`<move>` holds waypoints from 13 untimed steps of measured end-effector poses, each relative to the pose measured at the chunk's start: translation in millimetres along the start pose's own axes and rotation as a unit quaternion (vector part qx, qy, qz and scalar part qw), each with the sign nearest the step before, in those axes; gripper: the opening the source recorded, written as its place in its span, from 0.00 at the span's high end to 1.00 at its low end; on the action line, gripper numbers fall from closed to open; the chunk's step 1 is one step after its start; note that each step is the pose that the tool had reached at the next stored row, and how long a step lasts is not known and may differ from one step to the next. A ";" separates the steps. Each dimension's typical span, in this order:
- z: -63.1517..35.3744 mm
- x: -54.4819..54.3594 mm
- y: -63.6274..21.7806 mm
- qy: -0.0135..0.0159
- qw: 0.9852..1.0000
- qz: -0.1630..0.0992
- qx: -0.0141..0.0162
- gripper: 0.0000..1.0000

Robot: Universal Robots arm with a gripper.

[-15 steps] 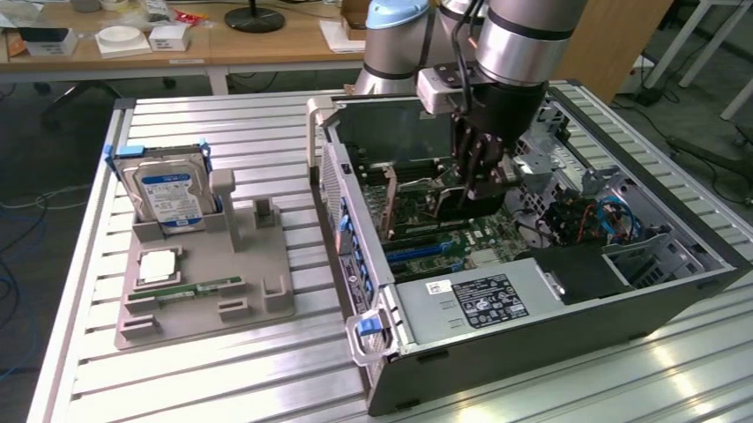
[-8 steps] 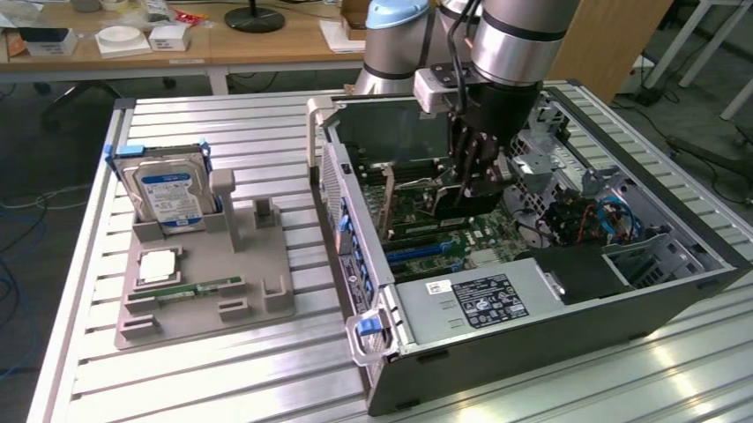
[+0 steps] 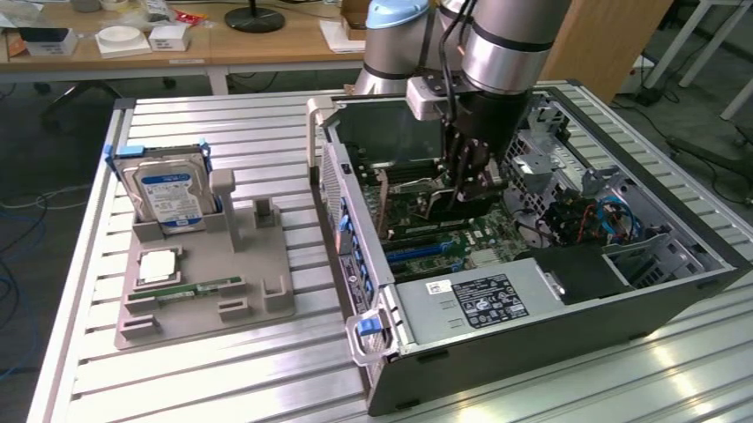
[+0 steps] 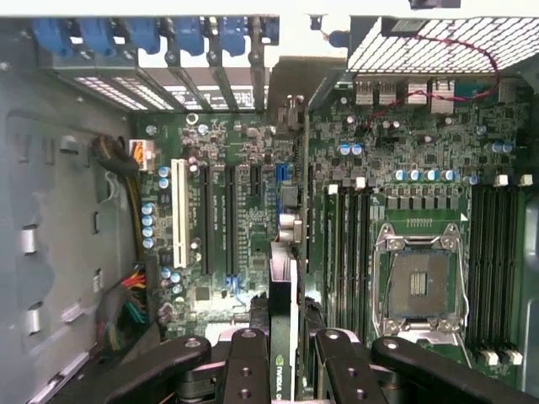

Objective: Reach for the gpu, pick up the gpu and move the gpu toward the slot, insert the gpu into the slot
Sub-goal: 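Insert the gpu into the slot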

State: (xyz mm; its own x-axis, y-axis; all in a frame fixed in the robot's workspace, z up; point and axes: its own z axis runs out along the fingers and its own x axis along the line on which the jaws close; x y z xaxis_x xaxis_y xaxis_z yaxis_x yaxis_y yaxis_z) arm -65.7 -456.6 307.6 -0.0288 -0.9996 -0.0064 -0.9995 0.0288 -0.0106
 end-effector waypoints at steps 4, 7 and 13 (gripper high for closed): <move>6.4 -0.8 3.3 0.000 1.000 0.000 0.000 0.74; 9.5 -0.8 8.5 0.000 1.000 0.000 0.000 0.74; 19.9 -0.7 9.9 0.000 1.000 0.000 0.000 0.74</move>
State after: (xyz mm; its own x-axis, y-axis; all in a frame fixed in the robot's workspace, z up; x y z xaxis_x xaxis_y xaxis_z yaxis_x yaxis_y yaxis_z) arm -75.3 -455.5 287.5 -0.0287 -0.9996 -0.0063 -0.9995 0.0288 -0.0105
